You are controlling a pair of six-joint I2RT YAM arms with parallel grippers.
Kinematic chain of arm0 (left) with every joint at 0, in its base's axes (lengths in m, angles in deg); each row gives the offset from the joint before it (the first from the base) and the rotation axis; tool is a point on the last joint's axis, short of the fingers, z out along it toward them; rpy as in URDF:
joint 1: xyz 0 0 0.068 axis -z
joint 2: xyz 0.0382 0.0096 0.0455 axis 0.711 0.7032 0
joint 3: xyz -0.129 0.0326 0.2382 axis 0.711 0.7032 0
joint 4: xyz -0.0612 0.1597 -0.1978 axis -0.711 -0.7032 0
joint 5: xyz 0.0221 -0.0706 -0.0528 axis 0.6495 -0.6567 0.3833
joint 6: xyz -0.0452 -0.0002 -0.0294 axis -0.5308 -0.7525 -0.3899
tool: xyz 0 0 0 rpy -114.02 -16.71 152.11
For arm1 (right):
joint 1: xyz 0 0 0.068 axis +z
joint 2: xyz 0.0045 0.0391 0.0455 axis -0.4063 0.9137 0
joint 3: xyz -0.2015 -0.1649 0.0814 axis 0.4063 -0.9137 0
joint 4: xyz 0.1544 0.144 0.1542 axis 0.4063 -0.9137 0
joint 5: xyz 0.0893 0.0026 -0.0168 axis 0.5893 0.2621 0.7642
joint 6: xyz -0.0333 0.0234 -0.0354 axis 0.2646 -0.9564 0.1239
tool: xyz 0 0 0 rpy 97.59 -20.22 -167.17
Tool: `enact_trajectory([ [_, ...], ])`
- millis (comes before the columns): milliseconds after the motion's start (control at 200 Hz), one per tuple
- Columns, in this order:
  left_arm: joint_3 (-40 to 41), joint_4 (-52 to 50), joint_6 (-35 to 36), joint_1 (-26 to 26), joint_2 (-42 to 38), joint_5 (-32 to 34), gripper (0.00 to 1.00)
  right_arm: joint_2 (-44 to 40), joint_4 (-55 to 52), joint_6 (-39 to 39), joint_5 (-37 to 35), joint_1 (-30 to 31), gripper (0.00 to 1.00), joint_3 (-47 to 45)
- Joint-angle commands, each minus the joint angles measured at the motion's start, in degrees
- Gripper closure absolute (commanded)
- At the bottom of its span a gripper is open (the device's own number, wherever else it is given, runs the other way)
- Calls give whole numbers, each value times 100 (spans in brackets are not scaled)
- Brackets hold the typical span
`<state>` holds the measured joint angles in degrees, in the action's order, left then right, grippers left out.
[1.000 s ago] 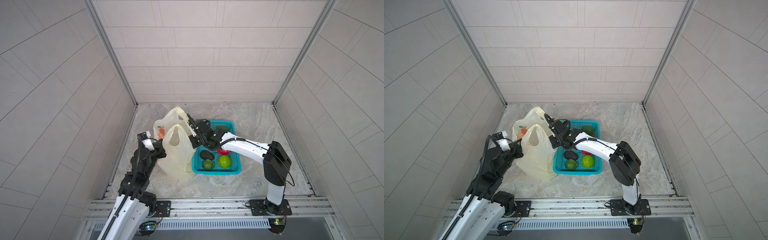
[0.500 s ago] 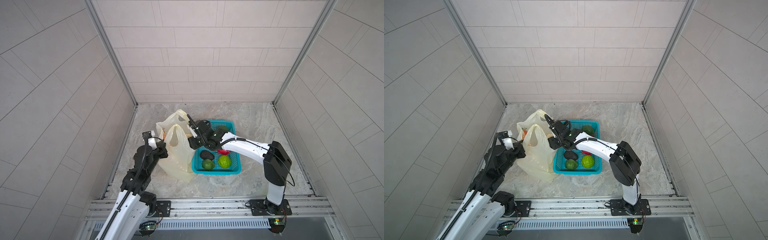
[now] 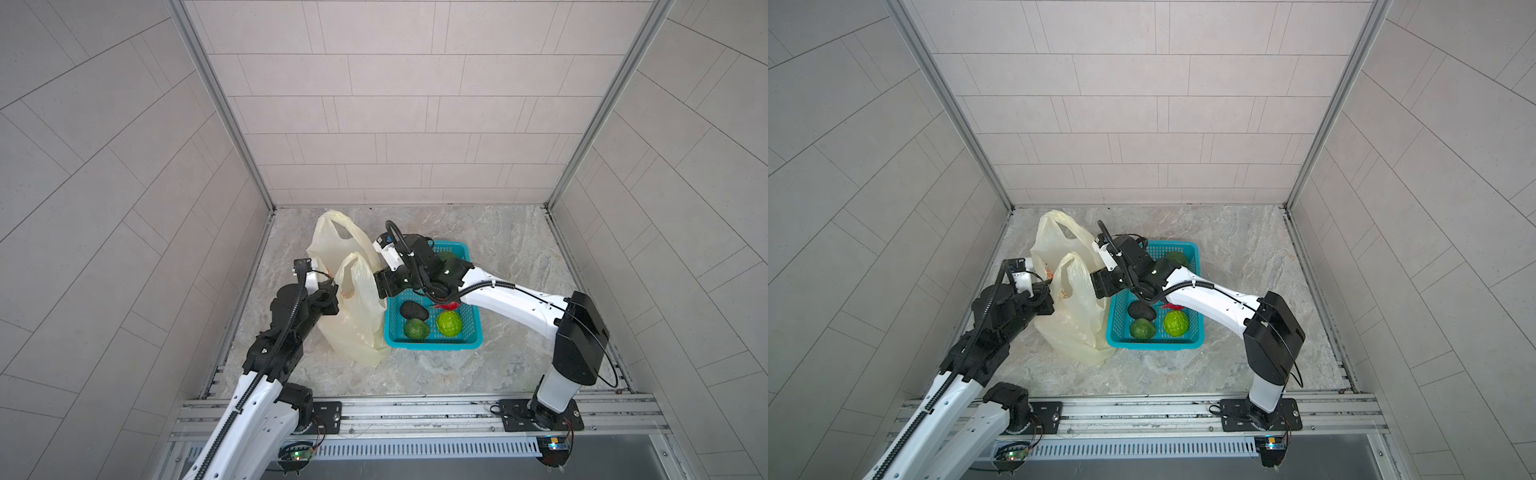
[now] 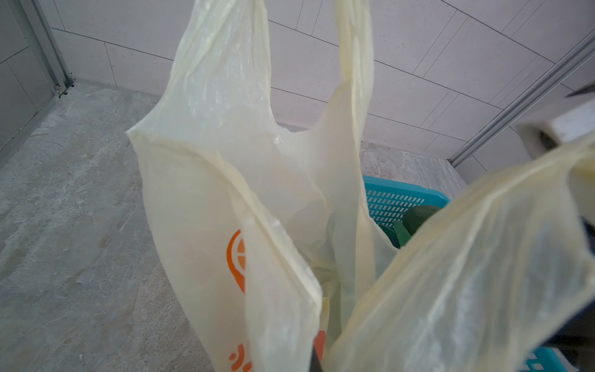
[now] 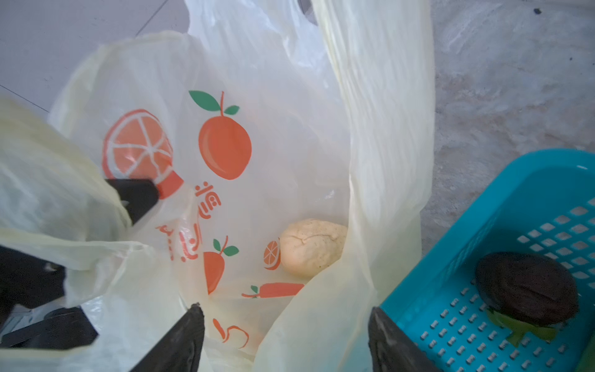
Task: Place the fruits into the plastic bag
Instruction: Place the fruit in the plastic bag, then pick up the fruit from the bin.
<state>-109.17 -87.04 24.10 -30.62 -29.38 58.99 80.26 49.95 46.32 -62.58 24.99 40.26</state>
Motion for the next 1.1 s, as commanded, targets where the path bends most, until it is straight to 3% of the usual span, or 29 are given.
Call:
enact_trajectory([
  [0,-119,34,175,42,-18,-117,100,-245,104,-29,-134,-19,24,-76],
  [125,-128,45,270,67,-9,-138,100,-285,-51,-32,-686,-45,25,-94],
  [360,-135,68,272,76,0,-173,100,-17,-430,95,-1067,-52,25,164],
  [646,-89,104,156,78,-26,-300,100,571,-358,-62,-532,-3,33,431],
  [766,-75,104,156,77,-26,-301,100,759,-317,-121,-411,34,47,531],
  [851,-87,118,172,85,-10,-261,100,839,-273,-124,-407,34,83,556],
  [911,-118,113,218,78,6,-181,100,809,-265,-182,-575,9,100,527],
  [1096,-241,414,224,68,100,690,100,191,-63,-248,-1327,-230,100,27],
])
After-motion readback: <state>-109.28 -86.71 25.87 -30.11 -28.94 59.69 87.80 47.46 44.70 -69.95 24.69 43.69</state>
